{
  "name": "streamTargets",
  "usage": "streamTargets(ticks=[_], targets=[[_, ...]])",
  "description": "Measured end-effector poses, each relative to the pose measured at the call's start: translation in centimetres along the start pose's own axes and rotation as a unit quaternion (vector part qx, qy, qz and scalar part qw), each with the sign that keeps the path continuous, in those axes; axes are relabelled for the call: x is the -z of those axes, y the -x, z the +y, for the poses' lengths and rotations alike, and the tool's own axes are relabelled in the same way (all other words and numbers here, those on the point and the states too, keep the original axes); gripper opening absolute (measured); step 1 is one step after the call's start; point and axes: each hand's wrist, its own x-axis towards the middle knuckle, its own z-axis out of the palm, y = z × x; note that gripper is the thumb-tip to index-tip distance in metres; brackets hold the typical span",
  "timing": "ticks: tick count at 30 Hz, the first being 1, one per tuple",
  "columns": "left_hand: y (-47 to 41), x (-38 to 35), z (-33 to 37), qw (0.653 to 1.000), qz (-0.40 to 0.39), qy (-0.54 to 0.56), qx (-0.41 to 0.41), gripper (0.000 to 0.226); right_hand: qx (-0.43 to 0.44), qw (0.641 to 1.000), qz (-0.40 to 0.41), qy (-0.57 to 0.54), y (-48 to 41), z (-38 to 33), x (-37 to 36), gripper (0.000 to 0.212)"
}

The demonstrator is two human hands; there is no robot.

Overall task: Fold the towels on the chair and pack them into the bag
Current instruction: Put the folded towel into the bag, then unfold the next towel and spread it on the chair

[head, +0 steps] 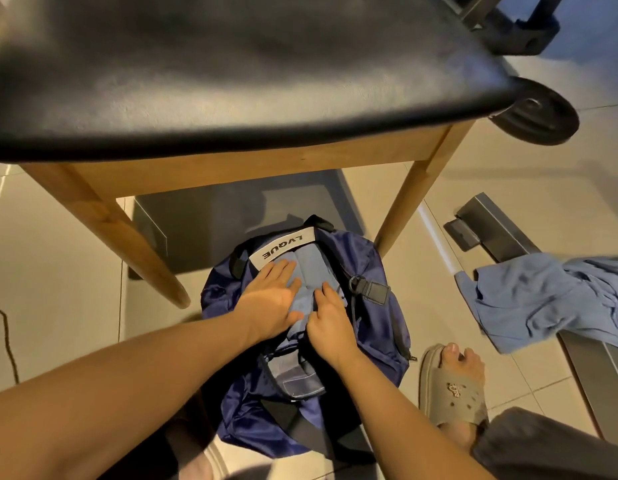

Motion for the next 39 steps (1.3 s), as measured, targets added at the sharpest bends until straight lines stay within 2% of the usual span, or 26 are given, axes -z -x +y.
streamTargets(ticks=[3,5,6,8,9,13,17,21,26,29,31,32,35,39], targets=[[-0.3,1.0,0.3,0.999,-0.046,0.002,0.018,0.077,-0.019,0.999,-0.049,0.012,-0.4,-0.1,0.5,0.058],[-0.2,2.4,0.2,0.998,-0.064,-0.001,0.019,0.076,-0.032,0.997,-0.065,0.011,-0.9,-0.3,1.3,0.058],[-0.2,3.2,0.2,0.998,-0.055,0.004,0.013,0.07,-0.034,0.997,-0.07,0.018,-1.0,-0.3,1.8,0.053],[0.1,5.0,0.4,0.999,-0.02,0.023,-0.009,0.048,-0.024,0.998,-0.054,0.025,-0.6,-0.4,3.2,0.023],[0.2,6.0,0.4,0.999,-0.013,0.03,-0.016,0.037,-0.008,0.999,-0.036,0.013,-0.1,-0.6,4.0,0.014],[-0.9,10.5,1.7,1.0,-0.018,0.011,-0.02,0.015,0.017,0.999,0.031,-0.034,1.8,-0.6,7.8,0.025],[-3.6,14.0,5.3,0.999,0.015,0.048,-0.007,0.016,-0.003,0.993,0.113,-0.035,2.7,1.8,13.3,0.031],[-7.4,16.2,10.8,0.992,0.061,0.107,-0.039,0.013,-0.037,0.986,0.156,-0.035,3.4,7.0,18.8,0.033],[-13.6,16.0,19.2,0.978,0.056,0.178,-0.091,0.018,-0.107,0.968,0.223,-0.034,3.5,15.5,24.1,0.025],[-18.3,13.6,23.7,0.968,0.032,0.234,-0.083,0.024,-0.174,0.96,0.221,-0.009,3.3,21.1,26.1,0.022],[-21.5,11.3,26.6,0.944,-0.019,0.327,-0.04,0.03,-0.214,0.955,0.202,0.035,3.2,24.9,27.1,0.038],[-23.1,9.8,27.9,0.918,-0.052,0.394,-0.004,0.033,-0.232,0.948,0.212,0.057,3.1,26.5,27.7,0.041],[-27.1,5.4,31.1,0.798,-0.104,0.583,0.106,0.041,-0.277,0.915,0.282,0.082,2.4,30.6,29.9,0.044],[-30.1,2.2,34.1,0.741,-0.088,0.643,0.173,0.03,-0.266,0.928,0.251,0.071,1.0,33.8,31.6,0.051]])
